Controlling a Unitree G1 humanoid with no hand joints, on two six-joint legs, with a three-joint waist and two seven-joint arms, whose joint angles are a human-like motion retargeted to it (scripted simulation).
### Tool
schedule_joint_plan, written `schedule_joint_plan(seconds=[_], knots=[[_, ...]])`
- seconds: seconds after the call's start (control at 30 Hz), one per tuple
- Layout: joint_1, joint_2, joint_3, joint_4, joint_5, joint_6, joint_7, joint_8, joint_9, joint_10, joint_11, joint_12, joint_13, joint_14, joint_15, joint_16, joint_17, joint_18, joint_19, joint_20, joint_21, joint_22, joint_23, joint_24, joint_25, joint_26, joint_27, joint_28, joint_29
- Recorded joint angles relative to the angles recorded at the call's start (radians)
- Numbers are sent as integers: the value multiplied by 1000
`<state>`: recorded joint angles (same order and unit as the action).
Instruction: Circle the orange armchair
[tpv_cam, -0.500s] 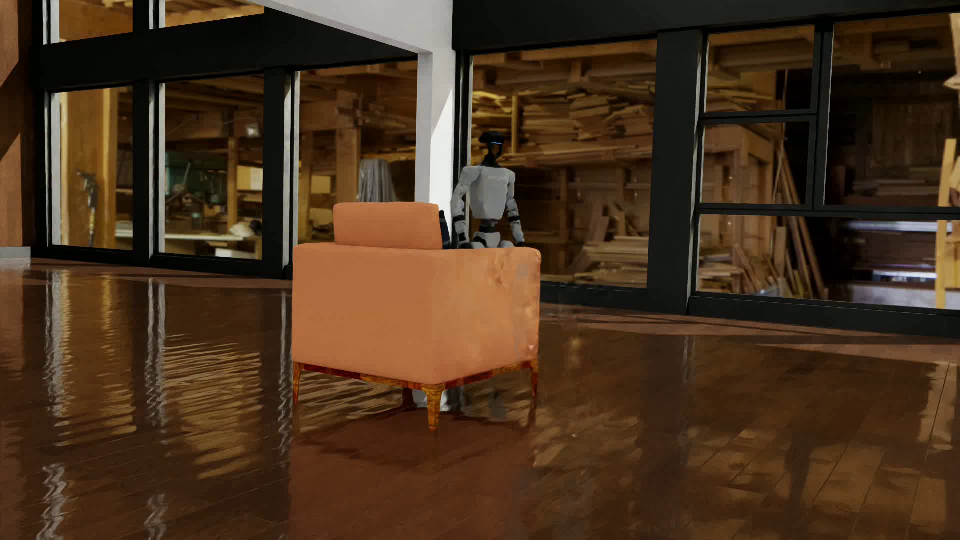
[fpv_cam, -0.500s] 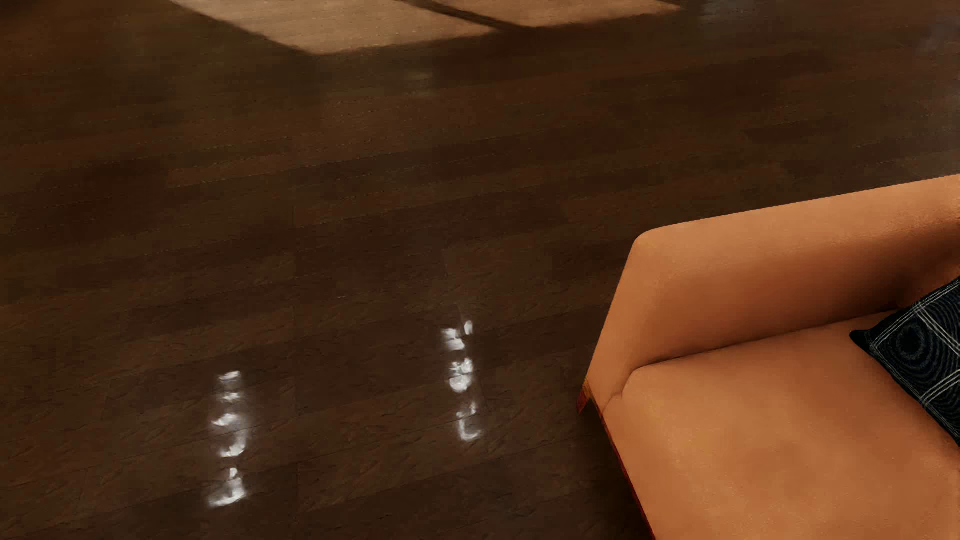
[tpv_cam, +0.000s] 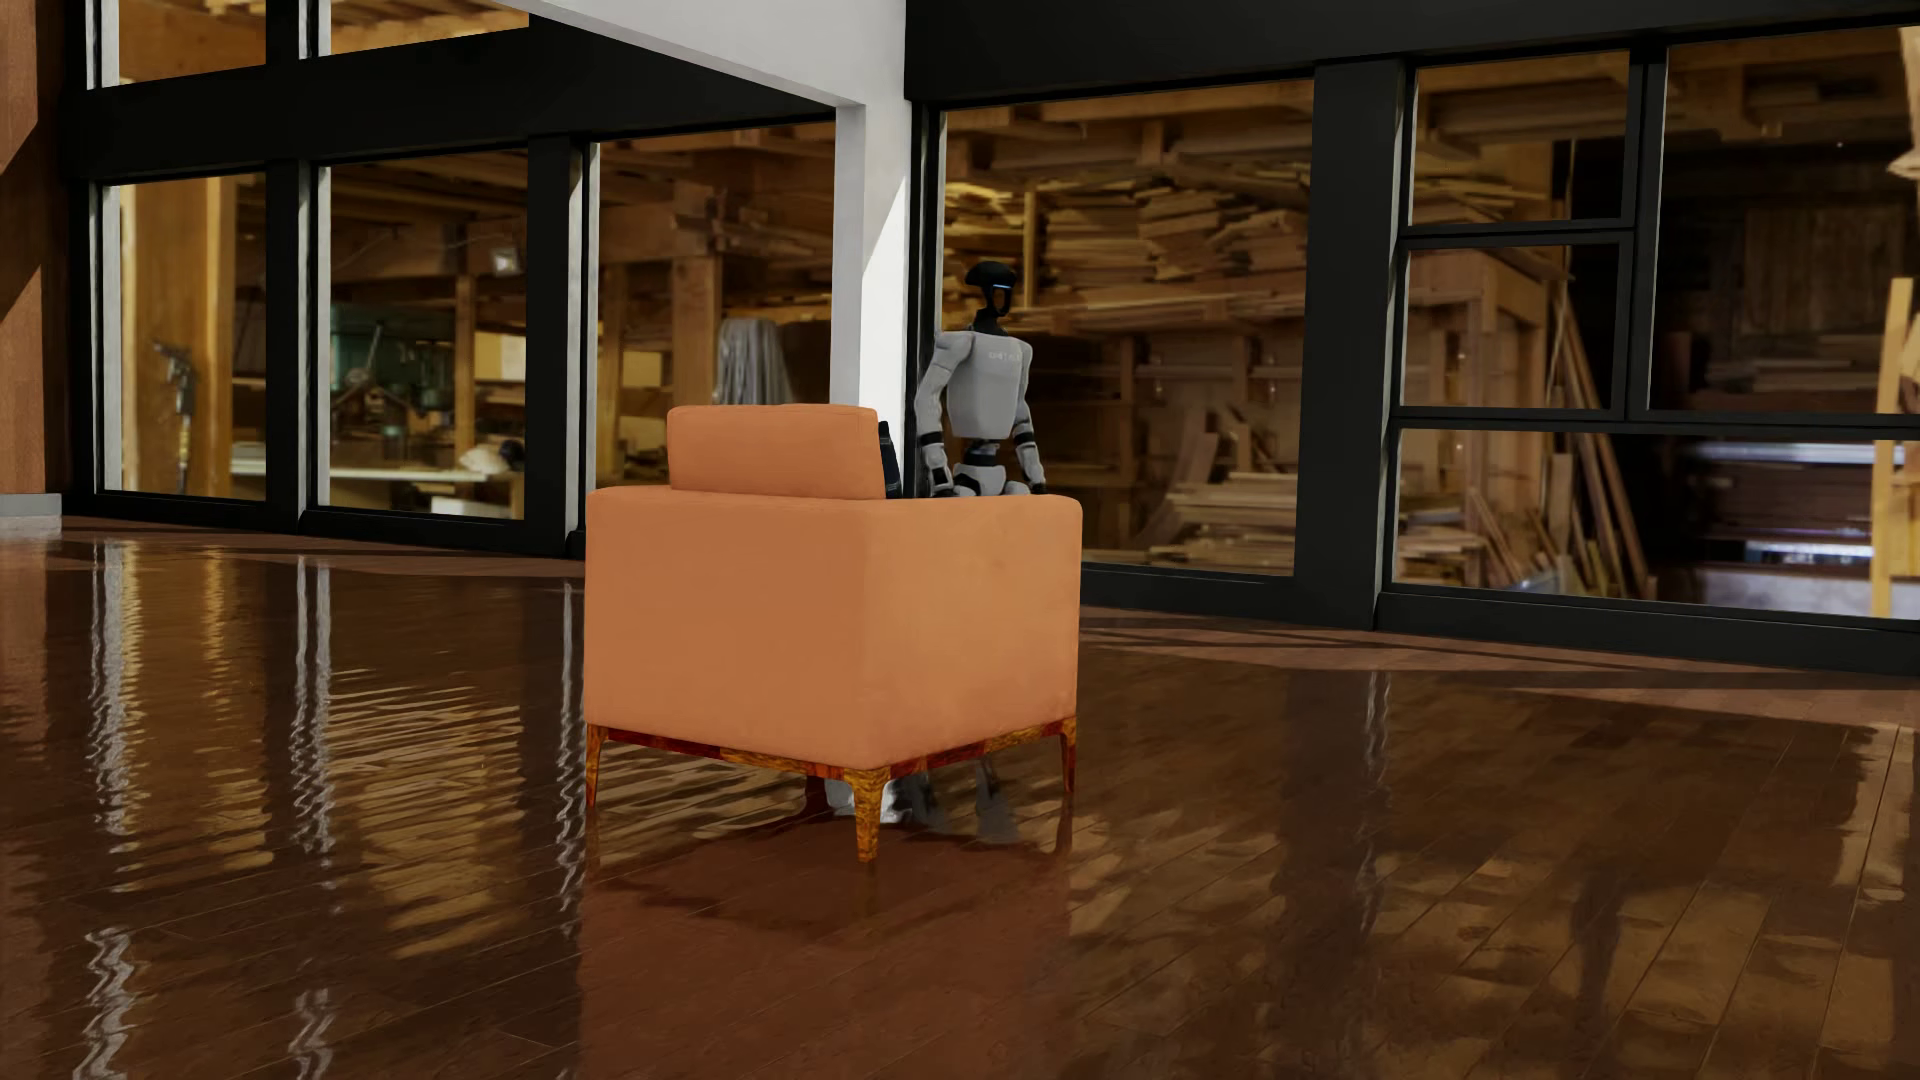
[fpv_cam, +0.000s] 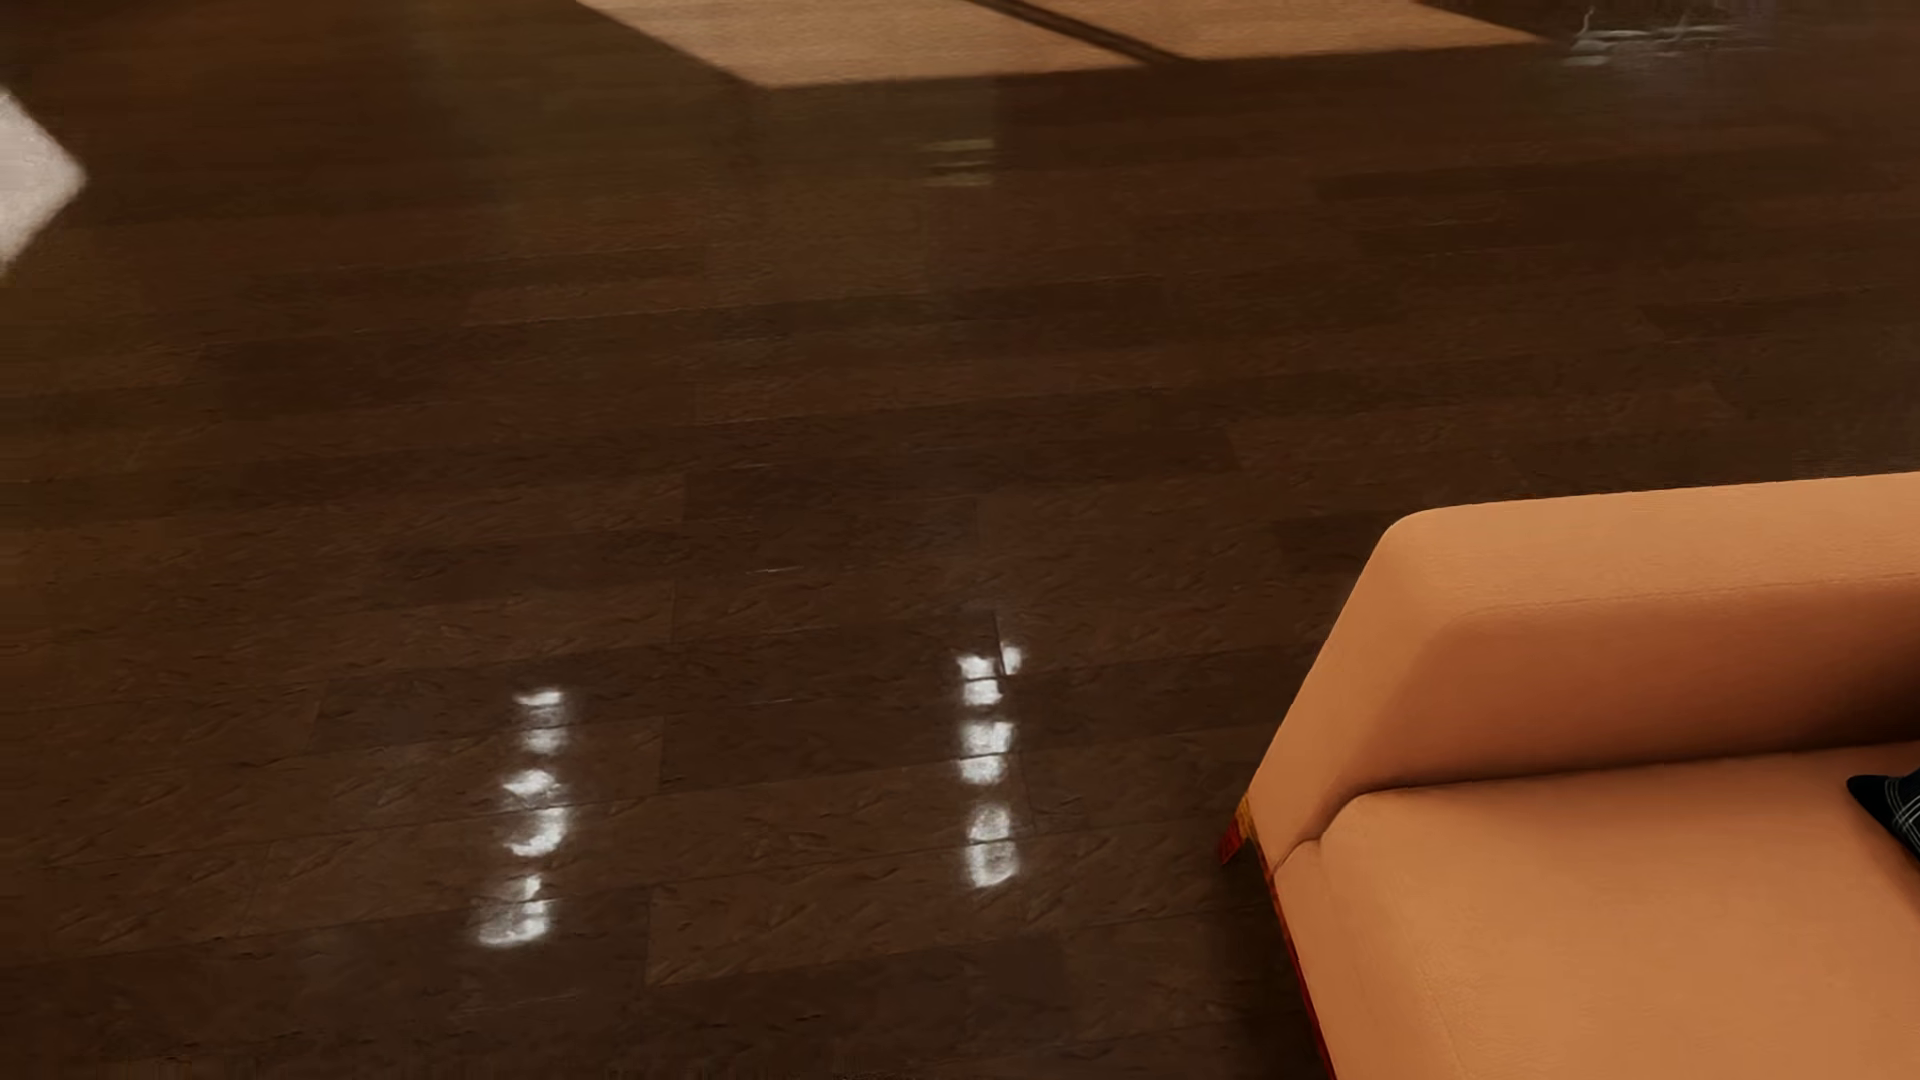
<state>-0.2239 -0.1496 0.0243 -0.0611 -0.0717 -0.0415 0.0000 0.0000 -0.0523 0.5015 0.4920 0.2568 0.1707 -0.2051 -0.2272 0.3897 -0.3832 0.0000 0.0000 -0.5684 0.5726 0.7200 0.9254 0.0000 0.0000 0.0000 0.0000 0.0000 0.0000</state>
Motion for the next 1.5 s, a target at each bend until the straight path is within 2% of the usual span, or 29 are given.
schedule_joint_plan(seconds=[0.17, 0.27, 0.4, 0.43, 0.5, 0.57, 0.7, 0.83, 0.93, 1.0, 1.07, 1.13, 1.17, 1.2, 1.23, 1.3, 1.37, 1.43, 1.5], knots=[[-18, 22, 26, -20, -11, -1, 0, 0, -11, 33, 1, 21, 1, -21, -49, 9, -6, 0, 0, -9, -37, 66, -34, 0, 0, 0, 0, 0, 0], [-4, -45, 38, -46, -33, -3, 0, 0, -9, 33, 103, 30, 5, -55, -60, 14, -9, 0, 0, -14, -71, 110, -43, 0, 0, 0, 0, 0, 0], [59, -298, -1, -58, -80, 10, 0, 0, 25, 9, 541, 35, -5, -110, 121, 23, -9, 0, 0, -34, -117, 146, -50, 0, 0, 0, 0, 0, 0], [82, -362, -23, -54, -78, 20, 0, 0, 33, 3, 665, 38, -3, -123, 104, 28, -8, 0, 0, -37, -129, 145, -60, 0, 0, 0, 0, 0, 0], [121, -468, -72, -39, -58, 43, 0, 0, 46, 2, 853, 43, 11, -141, -2, 38, -7, 0, 0, -38, -144, 139, -82, 0, 0, 0, 0, 0, 0], [151, -550, -117, -20, -32, 64, 0, 0, 54, 11, 915, 43, 29, -160, -21, 47, -6, 0, 0, -34, -146, 138, -87, 0, 0, 0, 0, 0, 0], [213, -642, -181, 10, 8, 78, 0, 0, 68, 19, 735, 11, 58, -187, 92, 57, -1, 0, 0, -27, -112, 140, -36, 0, 0, 0, 0, 0, 0], [287, -583, -229, 23, 5, 67, 0, 0, 71, 9, 333, -25, 82, -182, 237, 47, -2, 0, 0, -43, -56, 131, 27, 0, 0, 0, 0, 0, 0], [315, -457, -262, 26, -18, 55, 0, 0, 41, 17, 38, -30, 112, -165, 214, 25, -5, 0, 0, -63, -52, 92, 38, 0, 0, 0, 0, 0, 0], [343, -384, -255, 41, -26, 47, 0, 0, 9, 18, -30, -16, 133, -140, 237, 4, -1, 0, 0, -59, -45, 65, 60, 0, 0, 0, 0, 0, 0], [366, -387, -201, 68, 7, 67, 0, 0, -4, 55, 27, 10, 130, -50, 301, -29, 3, 0, 0, -34, -19, 64, 102, 0, 0, 0, 0, 0, 0], [313, -366, -166, 100, 53, 96, 0, 0, 1, 198, 91, 37, 91, 94, 257, -57, -4, 0, 0, -31, 8, 95, 124, 0, 0, 0, 0, 0, 0], [222, -348, -187, 126, 89, 124, 0, 0, -10, 331, 91, 58, 83, 122, 210, -71, -13, 0, 0, -2, -109, 98, 78, 0, 0, 0, 0, 0, 0], [138, -306, -211, 134, 106, 130, 0, 0, -3, 483, 85, 60, 69, 110, 164, -57, -22, 0, 0, -27, -134, 82, 7, 0, 0, 0, 0, 0, 0], [71, -249, -219, 144, 123, 129, 0, 0, 9, 616, 72, 50, 58, 88, 133, -34, -30, 0, 0, -54, -152, 64, -79, 0, 0, 0, 0, 0, 0], [-32, -147, -166, 167, 151, 104, 0, 0, 16, 757, 50, 23, 42, 105, 106, 7, -35, 0, 0, -48, -189, 51, -235, 0, 0, 0, 0, 0, 0], [-132, -84, -103, 173, 166, 70, 0, 0, 17, 739, 51, 8, 12, 225, 90, 32, -28, 0, 0, 47, -220, 66, -332, 0, 0, 0, 0, 0, 0], [-215, -16, -78, 158, 173, 45, 0, 0, 29, 587, 47, -4, -17, 362, 65, 54, -23, 0, 0, 131, -227, 78, -399, 0, 0, 0, 0, 0, 0], [-266, 54, -65, 138, 168, 33, 0, 0, 39, 385, 39, -18, -23, 367, 36, 74, -27, 0, 0, 144, -219, 83, -444, 0, 0, 0, 0, 0, 0]])
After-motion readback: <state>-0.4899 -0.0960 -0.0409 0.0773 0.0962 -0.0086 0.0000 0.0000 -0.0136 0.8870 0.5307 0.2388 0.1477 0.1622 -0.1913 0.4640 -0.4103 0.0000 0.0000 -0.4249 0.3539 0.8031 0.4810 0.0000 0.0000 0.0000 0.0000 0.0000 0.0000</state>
